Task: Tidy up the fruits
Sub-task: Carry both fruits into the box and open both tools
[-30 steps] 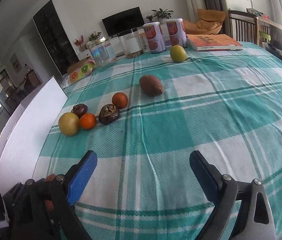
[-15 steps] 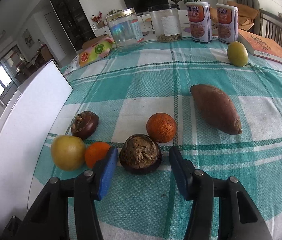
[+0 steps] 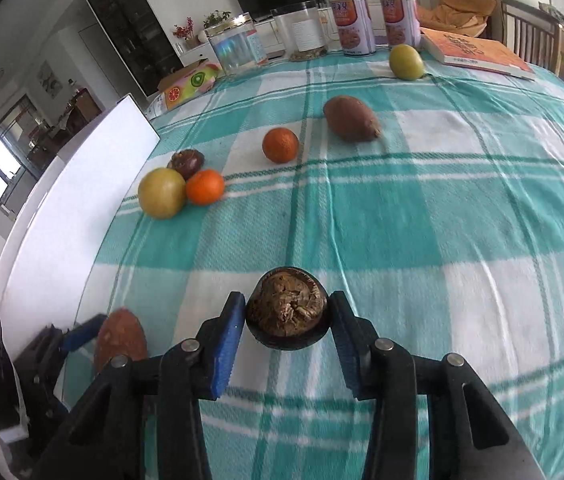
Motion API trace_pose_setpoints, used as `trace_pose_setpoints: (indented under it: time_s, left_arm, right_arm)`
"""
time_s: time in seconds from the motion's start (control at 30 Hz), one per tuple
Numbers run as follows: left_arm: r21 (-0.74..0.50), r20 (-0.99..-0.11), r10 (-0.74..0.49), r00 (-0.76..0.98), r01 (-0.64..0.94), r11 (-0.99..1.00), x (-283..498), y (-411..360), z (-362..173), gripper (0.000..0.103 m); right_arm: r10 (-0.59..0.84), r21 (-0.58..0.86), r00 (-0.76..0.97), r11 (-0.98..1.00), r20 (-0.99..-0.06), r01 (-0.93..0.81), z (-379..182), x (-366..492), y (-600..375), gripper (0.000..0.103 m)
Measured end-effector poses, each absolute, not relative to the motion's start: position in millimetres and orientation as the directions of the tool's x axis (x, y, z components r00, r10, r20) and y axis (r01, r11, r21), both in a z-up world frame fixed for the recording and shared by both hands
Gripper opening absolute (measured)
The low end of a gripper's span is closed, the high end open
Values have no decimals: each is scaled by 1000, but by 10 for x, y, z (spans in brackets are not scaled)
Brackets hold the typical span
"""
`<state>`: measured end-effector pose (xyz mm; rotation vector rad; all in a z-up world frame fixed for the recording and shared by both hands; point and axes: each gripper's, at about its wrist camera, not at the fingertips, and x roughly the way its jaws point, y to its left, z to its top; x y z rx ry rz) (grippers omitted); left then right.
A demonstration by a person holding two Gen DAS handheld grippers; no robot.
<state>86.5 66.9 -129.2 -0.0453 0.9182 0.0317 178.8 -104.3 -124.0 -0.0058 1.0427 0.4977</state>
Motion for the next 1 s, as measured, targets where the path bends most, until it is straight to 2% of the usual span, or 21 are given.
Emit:
trace_pose_setpoints:
  time_s: [0.13,0.2,0.23,0.27,0.3,0.37,0.5,0.67,0.8,0.87,1.0]
  left_arm:
    - [-19,-796,13,605,-46,999,867,659,-1293,95]
    - [-17,-796,14,605,-46,999,869,658,-1294,95]
    - [-17,-796,14,605,-46,999,868,658,-1293,95]
    - [-18,-797,14,604,-45,999,868,657,-1293,95]
    - [-17,-796,14,605,-45,999,868,657,-1293,95]
    - [-18,-797,13,604,-45,999,868,657,-1293,95]
    - [-20,-798,9,603,-41,999,868,652,-1294,96]
    - [-101,-812,-70,580,-22,995,773,734,-1234,96]
    - [-89,-811,-59,582,-23,996,695,748,-1170,95]
    - [-72,-811,-51,583,-12,997,700,724,-1146,90]
    - [-46,-836,-33,547,-10,999,744,668,-1200,63]
  right_arm:
    - [304,136,492,928,-816,-348,-1263,1405,-1184,45]
    - [298,131,510,932,-807,-339,-1309,1346,-1180,54]
    - [315,138,523,927,-792,-349,-1325,1308,-1174,64]
    - [314,125,531,924,-787,-361,-1336,1279,-1149,70]
    - [300,101,531,923,-792,-371,-1336,1281,-1105,72]
    - [308,100,523,916,-795,-388,-1353,1273,-1066,84]
    - [323,125,528,918,-785,-376,-1351,1273,-1117,85]
    - [410,270,558,909,-721,-318,-1234,1251,-1421,85]
    - [403,235,546,906,-734,-353,-1230,1243,-1301,85]
    - [378,180,535,905,-756,-385,-1265,1247,-1149,84]
    - [323,128,533,920,-782,-370,-1353,1295,-1082,80]
